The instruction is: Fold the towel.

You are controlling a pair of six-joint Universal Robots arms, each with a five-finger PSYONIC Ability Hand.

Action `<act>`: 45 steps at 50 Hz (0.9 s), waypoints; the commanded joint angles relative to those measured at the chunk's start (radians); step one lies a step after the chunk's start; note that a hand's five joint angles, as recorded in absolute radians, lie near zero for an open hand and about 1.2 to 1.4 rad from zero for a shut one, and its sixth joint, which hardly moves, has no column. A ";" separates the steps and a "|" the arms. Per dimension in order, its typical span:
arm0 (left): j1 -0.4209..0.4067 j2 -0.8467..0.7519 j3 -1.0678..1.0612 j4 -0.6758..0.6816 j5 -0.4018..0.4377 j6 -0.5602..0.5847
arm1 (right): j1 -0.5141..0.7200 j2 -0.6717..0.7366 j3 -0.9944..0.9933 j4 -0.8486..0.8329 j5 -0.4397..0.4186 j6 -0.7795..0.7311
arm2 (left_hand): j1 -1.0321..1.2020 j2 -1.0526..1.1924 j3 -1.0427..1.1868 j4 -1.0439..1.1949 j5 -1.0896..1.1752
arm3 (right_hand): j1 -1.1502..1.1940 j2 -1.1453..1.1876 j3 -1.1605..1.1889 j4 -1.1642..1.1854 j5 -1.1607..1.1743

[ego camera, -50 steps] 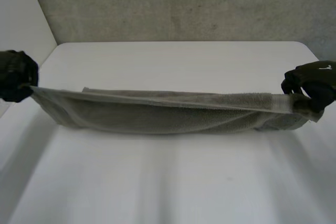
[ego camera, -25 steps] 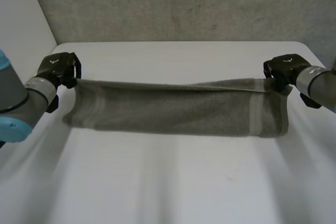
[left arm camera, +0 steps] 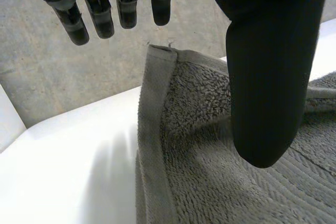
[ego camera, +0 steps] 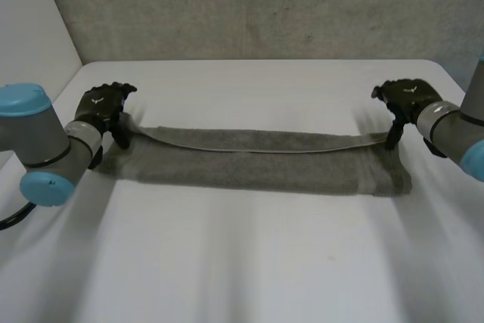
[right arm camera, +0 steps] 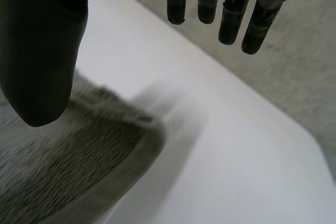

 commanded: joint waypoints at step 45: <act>-0.004 -0.152 0.326 -0.349 0.085 0.270 | 0.002 0.157 -0.198 0.275 -0.015 -0.027 | -0.009 -0.006 -0.006 -0.008 -0.028 | -0.053 -0.061 -0.058 -0.074 -0.060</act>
